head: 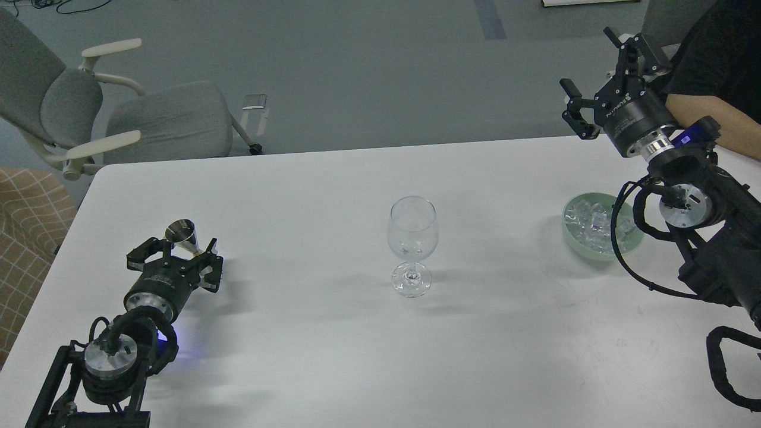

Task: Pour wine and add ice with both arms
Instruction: 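Close the left gripper around the metal jigger, then lift the jigger with the left gripper and carry it over the wine glass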

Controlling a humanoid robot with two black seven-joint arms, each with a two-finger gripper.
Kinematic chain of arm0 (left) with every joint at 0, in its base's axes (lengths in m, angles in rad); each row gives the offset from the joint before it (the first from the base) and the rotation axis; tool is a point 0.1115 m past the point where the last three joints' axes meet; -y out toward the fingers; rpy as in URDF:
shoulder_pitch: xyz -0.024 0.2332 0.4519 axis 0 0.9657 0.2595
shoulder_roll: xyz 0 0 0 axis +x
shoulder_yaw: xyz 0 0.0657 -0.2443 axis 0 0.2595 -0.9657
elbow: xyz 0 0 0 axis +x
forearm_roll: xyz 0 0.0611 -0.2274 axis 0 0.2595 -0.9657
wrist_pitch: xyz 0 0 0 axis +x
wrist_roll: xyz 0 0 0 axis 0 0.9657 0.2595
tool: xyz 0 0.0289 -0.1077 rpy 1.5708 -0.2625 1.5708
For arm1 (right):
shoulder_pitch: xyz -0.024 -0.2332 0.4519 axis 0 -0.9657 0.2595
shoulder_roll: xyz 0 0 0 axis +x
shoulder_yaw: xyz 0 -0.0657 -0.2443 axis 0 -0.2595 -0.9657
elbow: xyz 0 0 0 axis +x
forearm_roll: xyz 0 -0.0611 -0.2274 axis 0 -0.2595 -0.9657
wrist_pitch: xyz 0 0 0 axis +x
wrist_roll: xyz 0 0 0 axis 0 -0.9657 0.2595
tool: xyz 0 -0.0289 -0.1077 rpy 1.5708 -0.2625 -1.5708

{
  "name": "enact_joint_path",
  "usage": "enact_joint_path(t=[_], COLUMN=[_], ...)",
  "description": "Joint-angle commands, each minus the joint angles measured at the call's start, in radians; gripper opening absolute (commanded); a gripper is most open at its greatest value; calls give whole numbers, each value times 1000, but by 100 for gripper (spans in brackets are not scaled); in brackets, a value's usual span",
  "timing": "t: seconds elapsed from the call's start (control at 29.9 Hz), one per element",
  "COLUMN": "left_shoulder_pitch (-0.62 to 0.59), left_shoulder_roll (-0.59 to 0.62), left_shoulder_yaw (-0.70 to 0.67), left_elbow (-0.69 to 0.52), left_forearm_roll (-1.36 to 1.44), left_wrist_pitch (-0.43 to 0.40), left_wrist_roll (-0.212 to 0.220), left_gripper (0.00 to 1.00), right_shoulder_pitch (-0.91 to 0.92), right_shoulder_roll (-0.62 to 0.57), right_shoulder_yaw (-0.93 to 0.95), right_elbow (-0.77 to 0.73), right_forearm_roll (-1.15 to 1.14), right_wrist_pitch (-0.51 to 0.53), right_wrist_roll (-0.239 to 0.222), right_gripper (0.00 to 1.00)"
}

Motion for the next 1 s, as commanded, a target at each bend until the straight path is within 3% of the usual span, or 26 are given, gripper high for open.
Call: enact_joint_path(t=[0.0, 0.03, 0.1, 0.27, 0.5, 0.77, 0.97], left_shoulder_pitch=[1, 0, 1, 1, 0, -22, -25], left_shoulder_roll=[-2, -2, -4, -4, -5, -5, 11], left_shoulder_yaw=[-1, -1, -1, -1, -4, -3, 7], left_elbow=[0, 0, 0, 0, -2, -40, -169], left_forearm_roll=[-1, -1, -1, -3, -4, -7, -6], left_wrist_pitch=[-5, -7, -14, -60, -68, -69, -39], left_wrist_roll=[-1, -1, 1, 1, 1, 9, 21], left_gripper=[41, 35, 32, 8, 0, 0, 0], right_shoulder_pitch=[3, 4, 4, 6, 3, 9, 6], right_shoulder_roll=[-2, -2, 0, 0, 0, 0, -2], right_shoulder_yaw=[0, 0, 0, 0, 0, 0, 0], right_elbow=[0, -1, -1, -1, -1, -1, -1], right_forearm_roll=[0, 0, 0, 0, 0, 0, 0], right_wrist_pitch=[0, 0, 0, 0, 0, 0, 0], right_wrist_roll=[0, 0, 0, 0, 0, 0, 0], right_gripper=[100, 100, 100, 100, 100, 100, 100])
